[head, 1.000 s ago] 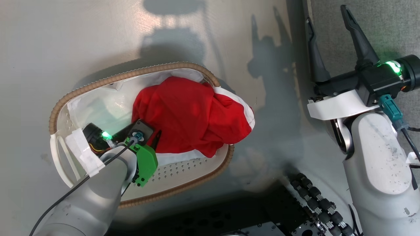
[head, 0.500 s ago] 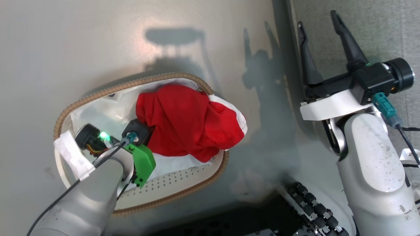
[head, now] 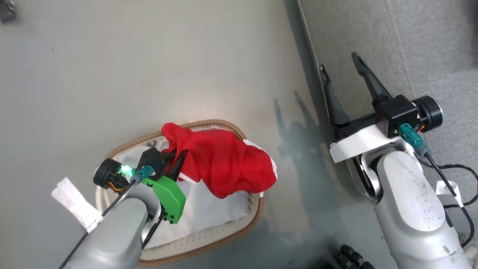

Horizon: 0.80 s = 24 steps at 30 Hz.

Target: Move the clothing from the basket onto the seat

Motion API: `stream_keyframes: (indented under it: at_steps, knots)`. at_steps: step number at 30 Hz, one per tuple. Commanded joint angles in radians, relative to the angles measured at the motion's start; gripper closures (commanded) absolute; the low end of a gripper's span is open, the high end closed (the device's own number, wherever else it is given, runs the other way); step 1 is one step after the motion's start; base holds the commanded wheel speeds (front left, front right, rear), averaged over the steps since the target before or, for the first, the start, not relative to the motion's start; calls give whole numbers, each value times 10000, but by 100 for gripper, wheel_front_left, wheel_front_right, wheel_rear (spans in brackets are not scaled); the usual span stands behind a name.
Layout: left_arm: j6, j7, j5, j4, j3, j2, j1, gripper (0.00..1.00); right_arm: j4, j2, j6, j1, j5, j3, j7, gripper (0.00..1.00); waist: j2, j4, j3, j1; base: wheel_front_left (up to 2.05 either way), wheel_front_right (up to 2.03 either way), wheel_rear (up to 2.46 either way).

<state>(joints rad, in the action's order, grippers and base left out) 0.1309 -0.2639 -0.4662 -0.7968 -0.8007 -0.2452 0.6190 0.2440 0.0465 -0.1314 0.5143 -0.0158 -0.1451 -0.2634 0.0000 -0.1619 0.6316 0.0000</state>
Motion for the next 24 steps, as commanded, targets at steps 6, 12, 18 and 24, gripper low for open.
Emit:
stream_keyframes:
  at_steps: [6, 12, 18, 24]
  knots:
    - [-5, -6, 583, 1388, 1242, 146, -1591, 100, 355, 70, 14, -982, -276, 144, -19, 0, 0, 839, -3026, 0, 0, 0, 0]
    - [-4, -6, 937, 2355, 2290, 481, -2639, 100, 629, 61, 14, -1765, -310, 251, -19, 0, 0, 1121, -4219, 0, 0, 0, 0]
    - [-5, -6, 1214, 3310, 3157, 752, -3188, 100, 751, 51, 14, -2376, -714, 446, -19, 0, 0, 1233, -5078, 0, 0, 0, 0]
    - [-4, -6, 1568, 4225, 3840, 995, -3413, 100, 1013, 57, 14, -2938, -725, 378, -19, 0, 0, 1274, -5872, 0, 0, 0, 0]
